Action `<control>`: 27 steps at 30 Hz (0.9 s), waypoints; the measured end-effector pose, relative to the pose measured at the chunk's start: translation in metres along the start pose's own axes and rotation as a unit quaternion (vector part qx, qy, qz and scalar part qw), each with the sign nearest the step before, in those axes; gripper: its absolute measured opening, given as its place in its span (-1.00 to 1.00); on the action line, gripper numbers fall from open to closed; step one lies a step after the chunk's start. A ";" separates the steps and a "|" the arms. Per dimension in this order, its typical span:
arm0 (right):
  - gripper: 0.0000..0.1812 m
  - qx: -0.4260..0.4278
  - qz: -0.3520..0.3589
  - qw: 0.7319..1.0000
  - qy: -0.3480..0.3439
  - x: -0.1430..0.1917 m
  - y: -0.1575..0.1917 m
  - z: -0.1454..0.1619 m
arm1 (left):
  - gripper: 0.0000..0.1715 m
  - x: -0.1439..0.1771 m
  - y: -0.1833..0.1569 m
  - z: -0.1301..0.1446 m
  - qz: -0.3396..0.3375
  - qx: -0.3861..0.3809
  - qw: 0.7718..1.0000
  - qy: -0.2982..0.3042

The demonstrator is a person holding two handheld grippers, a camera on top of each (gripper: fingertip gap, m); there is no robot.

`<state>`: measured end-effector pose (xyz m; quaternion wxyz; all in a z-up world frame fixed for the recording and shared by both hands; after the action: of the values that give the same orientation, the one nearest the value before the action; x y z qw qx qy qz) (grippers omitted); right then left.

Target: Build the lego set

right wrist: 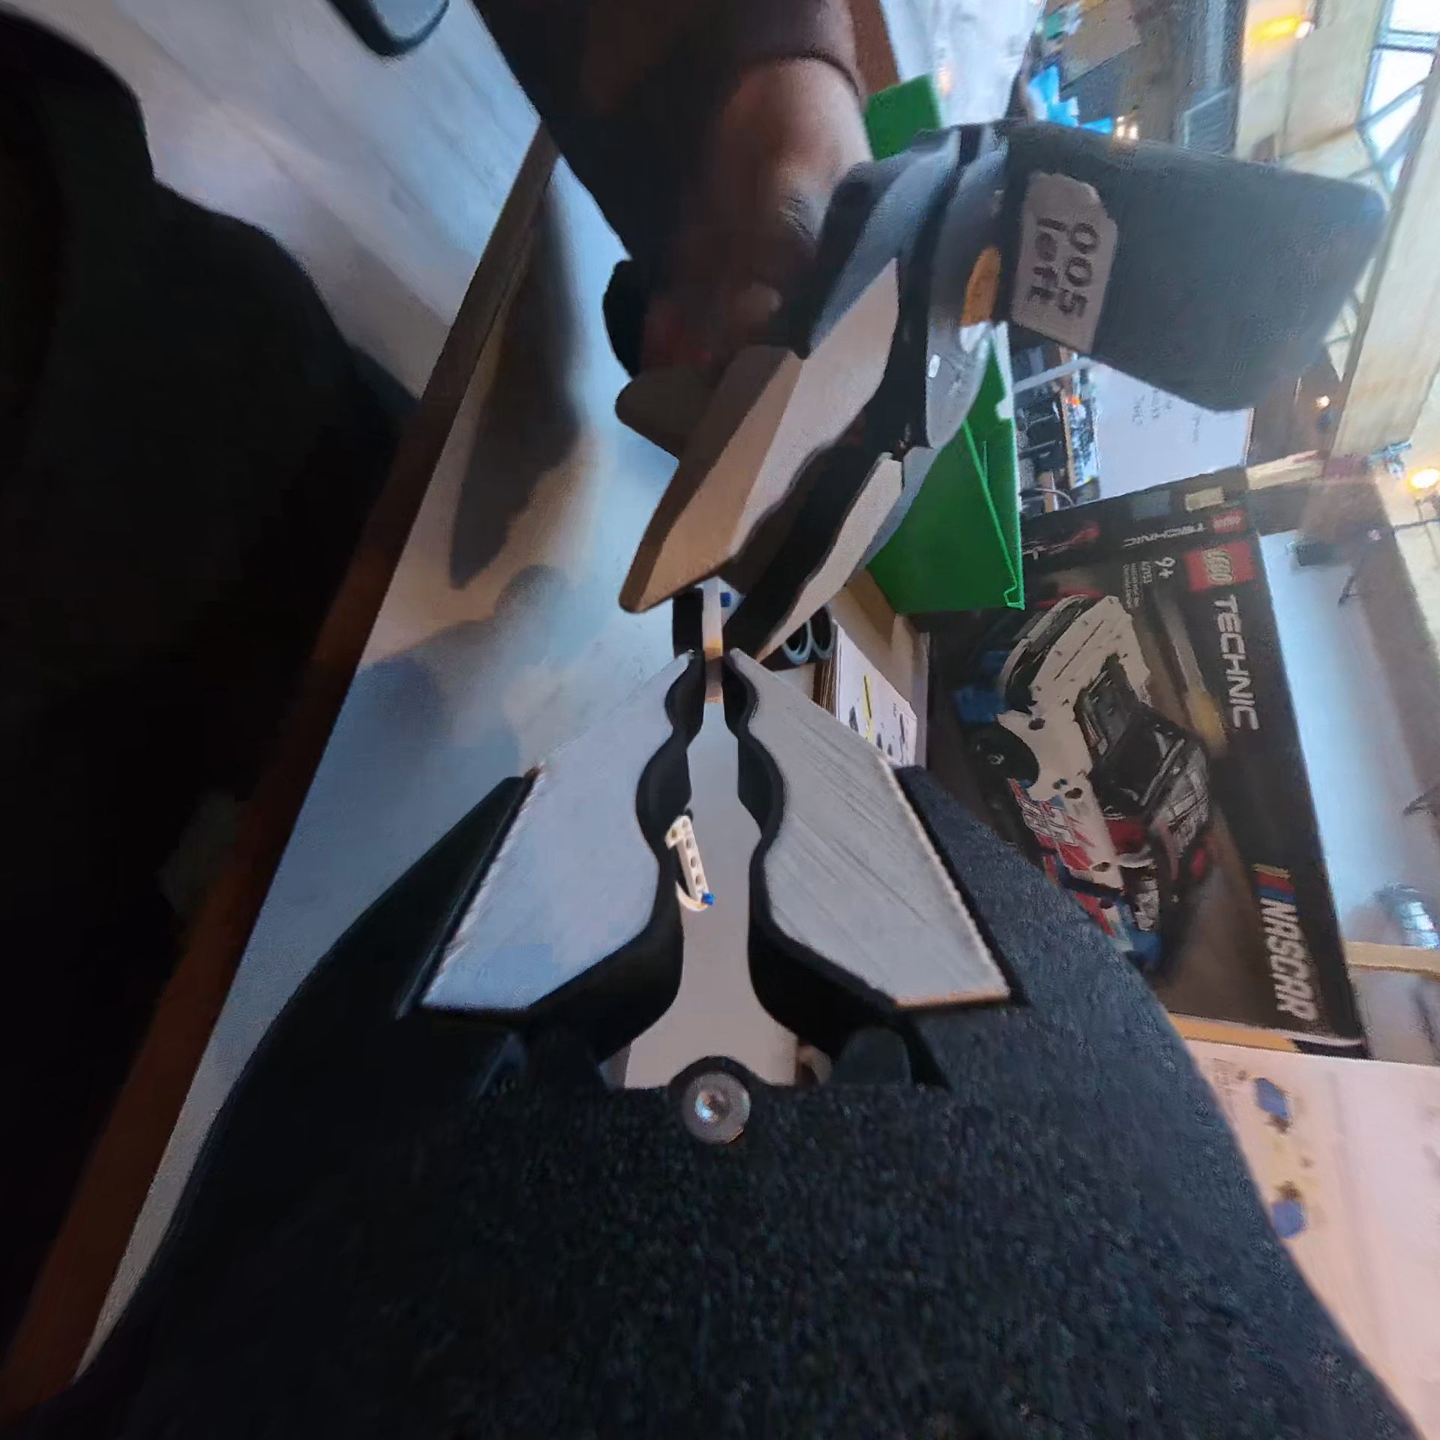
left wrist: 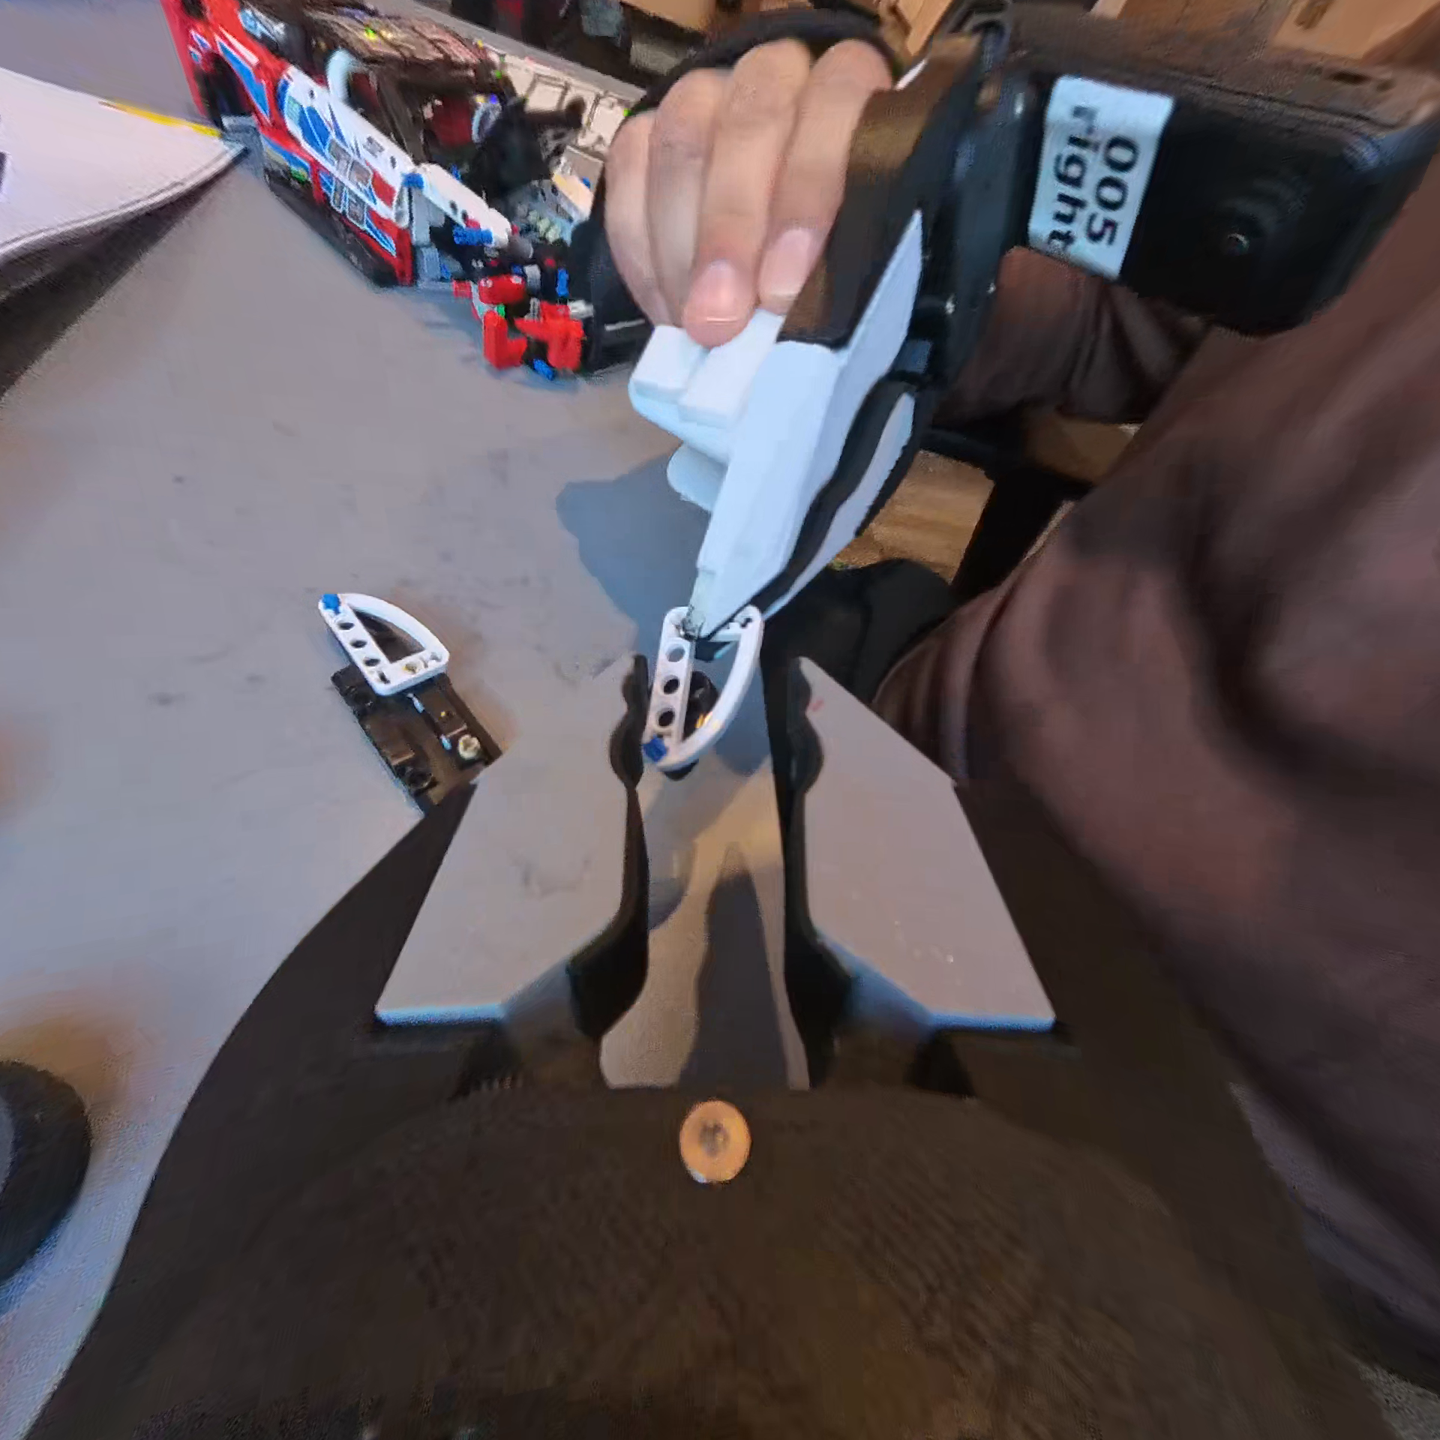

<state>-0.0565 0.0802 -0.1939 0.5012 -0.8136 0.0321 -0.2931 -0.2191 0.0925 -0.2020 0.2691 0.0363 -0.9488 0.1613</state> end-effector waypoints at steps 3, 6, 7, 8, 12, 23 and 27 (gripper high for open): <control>-0.96 0.020 0.002 1.000 0.008 -0.001 0.006 0.001 | -0.68 -0.002 0.001 0.005 0.002 0.010 1.000 0.000; -0.96 0.013 0.006 1.000 0.010 -0.004 0.005 0.005 | -0.74 -0.002 0.005 0.009 -0.009 0.024 1.000 -0.015; -0.95 0.007 0.005 1.000 0.013 -0.006 0.004 0.006 | -0.75 -0.003 0.005 0.010 -0.016 0.031 0.999 -0.017; -0.94 -0.003 0.006 1.000 0.018 -0.009 0.003 0.008 | -0.76 -0.002 0.006 0.011 -0.033 0.033 0.999 -0.018; -0.70 -0.095 -0.037 0.993 0.058 -0.023 -0.004 0.023 | -0.75 0.003 0.010 0.020 -0.206 -0.007 0.977 0.058; -0.23 -0.336 -0.235 0.901 0.143 -0.060 -0.030 0.082 | -0.77 -0.008 0.018 0.030 -0.277 -0.005 0.952 0.131; -0.45 -0.390 -0.300 0.859 0.143 -0.066 -0.028 0.086 | -0.76 -0.012 0.017 0.029 -0.293 -0.022 0.945 0.141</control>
<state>-0.0736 0.1854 -0.2281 0.0208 -0.8616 -0.0309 -0.5063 -0.2261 0.0988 -0.2363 0.4366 0.2832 -0.8520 0.0582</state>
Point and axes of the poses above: each gripper's, where its closed fingertips meet, x back along the fingers, z out of its underside, y = z × x across the jaws, the point moved 10 cm from there along x, back along the fingers, and after that the axes turned 8 degrees about y, right-handed, at the moved point
